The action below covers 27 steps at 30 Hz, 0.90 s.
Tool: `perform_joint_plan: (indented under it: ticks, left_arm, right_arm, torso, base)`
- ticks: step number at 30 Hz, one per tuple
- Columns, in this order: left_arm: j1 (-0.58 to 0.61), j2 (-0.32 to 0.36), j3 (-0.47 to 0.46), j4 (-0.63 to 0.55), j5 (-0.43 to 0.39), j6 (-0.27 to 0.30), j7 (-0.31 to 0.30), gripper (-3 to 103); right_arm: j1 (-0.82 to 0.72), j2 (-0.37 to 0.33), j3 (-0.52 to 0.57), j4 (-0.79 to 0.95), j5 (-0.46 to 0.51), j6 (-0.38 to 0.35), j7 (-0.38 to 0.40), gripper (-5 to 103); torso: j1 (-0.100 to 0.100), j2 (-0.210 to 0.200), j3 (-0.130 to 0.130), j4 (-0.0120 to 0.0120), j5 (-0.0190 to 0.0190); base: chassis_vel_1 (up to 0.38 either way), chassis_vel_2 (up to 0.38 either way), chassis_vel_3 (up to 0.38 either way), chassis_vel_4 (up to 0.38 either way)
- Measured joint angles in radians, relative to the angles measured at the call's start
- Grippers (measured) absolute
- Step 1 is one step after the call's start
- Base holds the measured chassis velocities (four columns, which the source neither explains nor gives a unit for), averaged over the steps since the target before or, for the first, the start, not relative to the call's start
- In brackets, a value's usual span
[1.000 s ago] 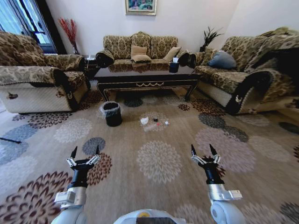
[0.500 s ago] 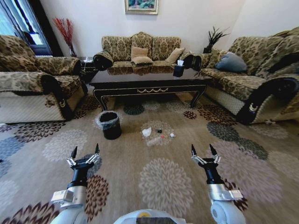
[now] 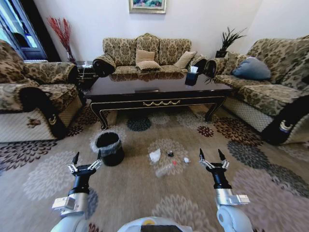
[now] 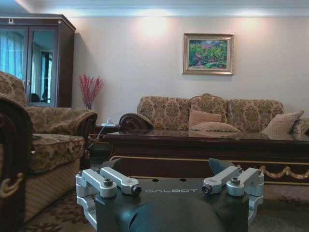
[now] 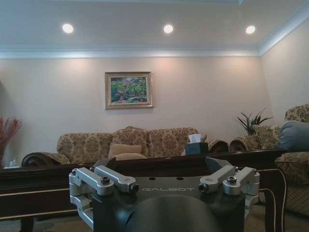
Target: Move to the front of the table and pick up the trash from the floor, then place it into the trash bin.
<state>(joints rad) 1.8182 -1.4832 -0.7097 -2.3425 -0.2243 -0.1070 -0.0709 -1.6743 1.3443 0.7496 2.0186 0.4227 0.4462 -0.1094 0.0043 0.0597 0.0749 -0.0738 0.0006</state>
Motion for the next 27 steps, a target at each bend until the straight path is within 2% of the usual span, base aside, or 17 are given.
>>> perform_joint_plan:
  ticks: [2, 5, 11, 13, 15, 16, 18, 20, 21, 25, 26, 27]
  left_arm:
    - [-0.008, 0.000, 0.000, 0.007, -0.004, 0.002, 0.000, 100]
    - [-0.012, -0.001, -0.001, 0.012, -0.005, 0.002, 0.000, 100]
    - [-0.032, 0.004, -0.006, 0.016, -0.007, 0.015, -0.005, 100]
    - [-0.063, 0.012, -0.007, 0.024, -0.007, 0.037, -0.025, 100]
    - [-0.115, 0.026, -0.013, 0.034, -0.019, 0.102, -0.079, 100]
    - [-0.115, 0.026, -0.013, 0.034, -0.019, 0.102, -0.079, 100]
    - [-0.191, 0.046, -0.027, 0.045, -0.071, 0.209, -0.156, 100]
    - [-0.279, 0.084, -0.050, 0.074, -0.186, 0.324, -0.236, 100]
    - [-0.279, 0.084, -0.050, 0.074, -0.186, 0.324, -0.236, 100]
    - [-0.411, 0.177, -0.075, 0.166, -0.531, 0.651, -0.403, 100]
    - [-0.411, 0.177, -0.075, 0.166, -0.531, 0.651, -0.403, 100]
    - [-0.433, 0.189, -0.077, 0.184, -0.585, 0.698, -0.427, 100]
  right_arm:
    - [0.002, -0.002, 0.002, -0.004, 0.010, 0.011, 0.001, 100]
    - [0.002, -0.002, 0.002, -0.007, 0.010, 0.015, 0.002, 100]
    - [0.003, -0.002, 0.003, -0.021, 0.000, 0.025, 0.003, 100]
    - [0.002, -0.002, 0.003, -0.025, -0.006, 0.027, 0.006, 100]
    - [0.004, -0.003, 0.002, -0.030, -0.009, 0.029, 0.007, 100]
    - [0.004, -0.003, 0.002, -0.030, -0.009, 0.029, 0.007, 100]
    - [0.004, -0.003, -0.001, -0.034, -0.010, 0.030, 0.008, 100]
    - [0.004, -0.001, -0.005, -0.039, -0.010, 0.031, 0.009, 100]
    - [0.004, -0.001, -0.005, -0.039, -0.010, 0.031, 0.009, 100]
    - [-0.002, 0.002, -0.007, -0.049, -0.008, 0.034, 0.016, 100]
    - [-0.002, 0.002, -0.007, -0.049, -0.008, 0.034, 0.016, 100]
    - [-0.002, 0.003, -0.006, -0.052, -0.008, 0.035, 0.019, 100]
  torso:
    - [0.000, 0.000, 0.000, -0.0003, -0.0012]
    - [0.000, 0.000, 0.000, -0.0002, -0.0004]
    - [0.000, 0.000, 0.000, -0.0002, -0.0004]
    - [-0.001, 0.001, -0.001, -0.0003, -0.0006]
    - [-0.001, 0.001, -0.001, -0.0002, -0.0006]
    - [-0.001, 0.001, -0.001, -0.0002, -0.0006]
    - [-0.001, 0.001, 0.000, 0.0000, -0.0006]
    - [0.000, 0.000, 0.000, -0.0004, -0.0009]
    - [0.000, 0.000, 0.000, -0.0004, -0.0009]
    - [0.000, 0.000, 0.000, -0.0002, -0.0010]
    - [0.000, 0.000, 0.000, -0.0002, -0.0010]
    - [0.000, 0.000, 0.000, -0.0002, -0.0009]
  base:
    - [-0.287, 0.267, 0.256, -0.284]
    - [-0.199, 0.202, 0.131, -0.170]
    - [-0.014, 0.014, 0.007, -0.020]
    - [0.057, -0.087, -0.043, 0.045]
    - [0.053, -0.050, -0.027, 0.054]
    - [0.053, -0.021, -0.022, 0.054]
    - [0.000, 0.000, 0.000, 0.000]
    - [0.000, 0.000, 0.000, 0.000]
    - [0.000, 0.000, 0.000, 0.000]
    - [0.000, 0.000, 0.000, 0.000]
    - [0.000, 0.000, 0.000, 0.000]
    - [0.000, 0.000, 0.000, 0.000]
